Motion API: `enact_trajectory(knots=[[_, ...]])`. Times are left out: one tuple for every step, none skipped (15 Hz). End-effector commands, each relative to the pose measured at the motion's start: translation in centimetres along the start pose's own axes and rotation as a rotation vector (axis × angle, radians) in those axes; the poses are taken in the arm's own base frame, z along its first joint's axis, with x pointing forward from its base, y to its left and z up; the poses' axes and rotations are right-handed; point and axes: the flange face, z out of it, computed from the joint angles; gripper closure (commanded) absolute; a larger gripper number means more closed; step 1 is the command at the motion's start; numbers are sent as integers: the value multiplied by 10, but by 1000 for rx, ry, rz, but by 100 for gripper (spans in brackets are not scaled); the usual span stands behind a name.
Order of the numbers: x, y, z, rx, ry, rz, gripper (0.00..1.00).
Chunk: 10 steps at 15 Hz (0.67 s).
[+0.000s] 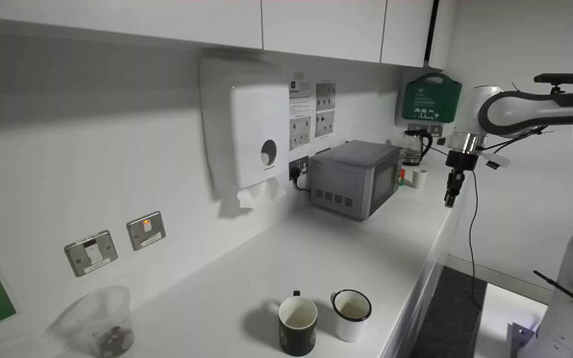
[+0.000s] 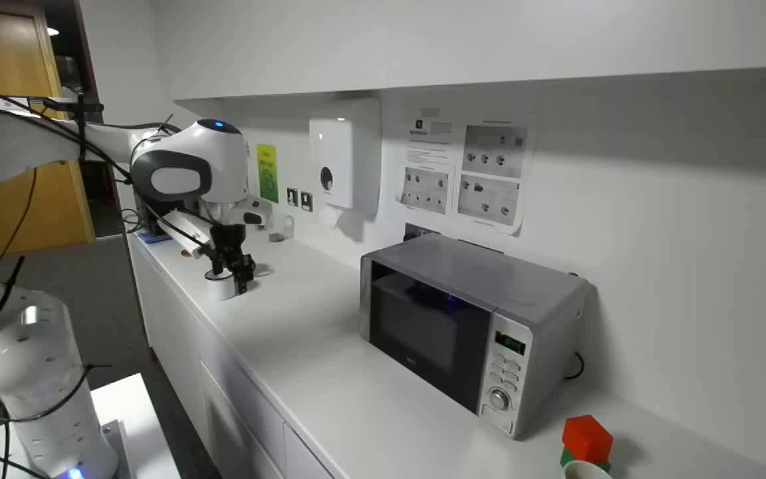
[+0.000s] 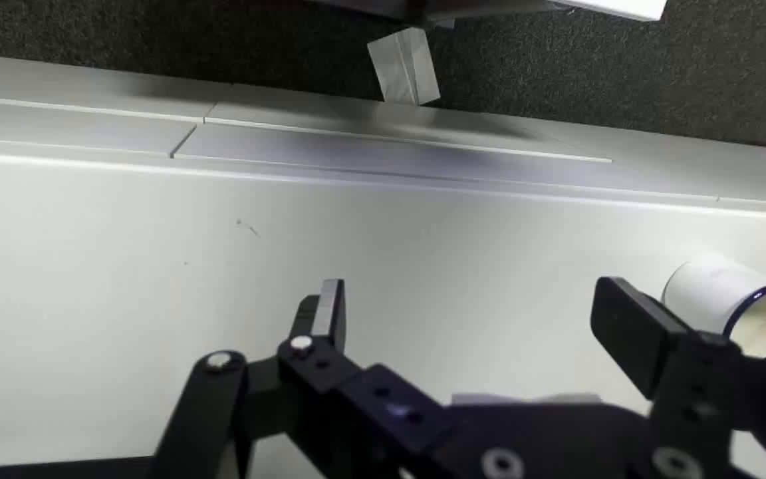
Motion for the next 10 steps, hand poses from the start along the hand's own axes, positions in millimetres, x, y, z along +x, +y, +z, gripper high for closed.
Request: enact_trajectory(knots=[[0, 0, 0, 0, -1, 0, 0], [0, 0, 0, 0, -1, 0, 0], [2, -1, 0, 8, 4, 3, 0], [5, -3, 1, 14, 10, 13, 0], [9, -6, 1, 32, 28, 21, 0], [12, -9, 0, 54, 46, 29, 0], [16, -14, 0, 89, 70, 32, 0], [21, -19, 0, 122, 94, 30, 0], [27, -24, 0, 154, 124, 25, 0], [35, -31, 2, 175, 150, 10, 0]])
